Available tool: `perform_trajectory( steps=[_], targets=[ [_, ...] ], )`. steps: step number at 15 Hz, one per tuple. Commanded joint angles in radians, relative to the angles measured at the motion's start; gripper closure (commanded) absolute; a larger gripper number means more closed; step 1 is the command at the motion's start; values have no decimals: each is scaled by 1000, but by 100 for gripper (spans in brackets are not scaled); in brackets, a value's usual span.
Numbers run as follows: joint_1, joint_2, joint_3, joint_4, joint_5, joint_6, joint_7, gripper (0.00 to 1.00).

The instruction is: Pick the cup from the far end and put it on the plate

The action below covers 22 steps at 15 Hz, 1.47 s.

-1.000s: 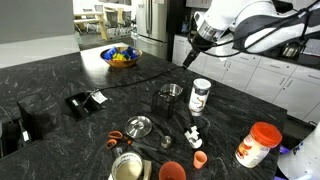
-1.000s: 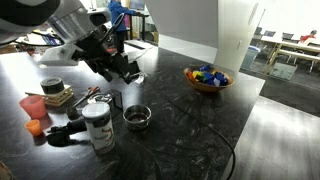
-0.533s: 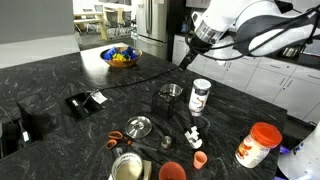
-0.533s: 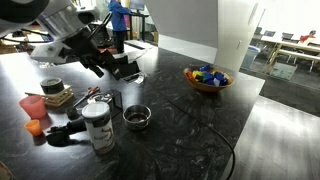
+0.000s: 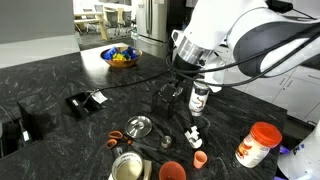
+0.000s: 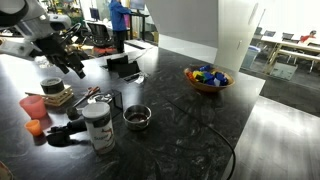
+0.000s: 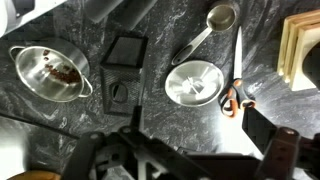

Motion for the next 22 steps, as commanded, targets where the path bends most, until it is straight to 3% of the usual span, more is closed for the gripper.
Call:
perform_trajectory(
  steps=[1,10,17,21,22],
  targets=[
    [20,21,-7,18,0,-23,16,0],
    [27,44,-9,47,-3,-59,50,0],
    [31,37,-6,10,40,-158,452,0],
    [50,57,-5,17,252,-181,502,0],
    [50,49,-6,6,166,-167,499,0]
  ],
)
